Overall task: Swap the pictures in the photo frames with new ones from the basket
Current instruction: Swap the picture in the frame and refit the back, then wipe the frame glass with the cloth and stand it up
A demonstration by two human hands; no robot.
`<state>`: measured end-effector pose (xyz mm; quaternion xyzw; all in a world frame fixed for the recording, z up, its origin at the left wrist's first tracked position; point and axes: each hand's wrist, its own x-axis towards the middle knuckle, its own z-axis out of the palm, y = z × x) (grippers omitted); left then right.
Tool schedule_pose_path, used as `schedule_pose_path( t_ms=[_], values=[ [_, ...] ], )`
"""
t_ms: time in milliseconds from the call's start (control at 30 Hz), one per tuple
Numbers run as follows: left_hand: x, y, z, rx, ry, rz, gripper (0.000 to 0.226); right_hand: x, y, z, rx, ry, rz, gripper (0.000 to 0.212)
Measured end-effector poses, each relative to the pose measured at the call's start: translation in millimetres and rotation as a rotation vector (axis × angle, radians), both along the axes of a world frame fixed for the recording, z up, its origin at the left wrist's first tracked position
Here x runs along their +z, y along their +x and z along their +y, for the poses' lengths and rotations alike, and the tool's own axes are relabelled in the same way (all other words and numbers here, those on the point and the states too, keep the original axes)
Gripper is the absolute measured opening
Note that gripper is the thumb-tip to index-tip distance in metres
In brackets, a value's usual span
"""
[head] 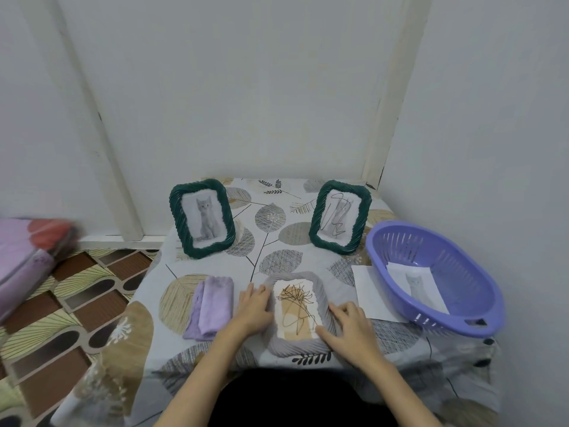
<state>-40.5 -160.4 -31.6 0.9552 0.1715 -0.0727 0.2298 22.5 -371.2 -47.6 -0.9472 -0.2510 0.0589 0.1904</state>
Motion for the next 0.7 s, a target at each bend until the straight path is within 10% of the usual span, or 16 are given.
schedule_pose_path(
  t_ms=[300, 467, 700],
  values=[
    [6.7, -30.9, 18.7, 0.338, 0.197, -0.443, 0.047, -8.9, -12.0, 3.0, 0.009, -0.033, -0.187, 0.077],
    [10.0, -47.4, 45.3, 0.643, 0.074, -0.168, 0.048, -2.7, -18.3, 7.2, 0.055, -0.073, -0.184, 0.112],
    [10.9, -53.4, 62.5, 0.716, -0.134, -0.281, 0.026, -0.5, -20.2, 11.3, 0.042, -0.039, -0.175, 0.112]
  ],
)
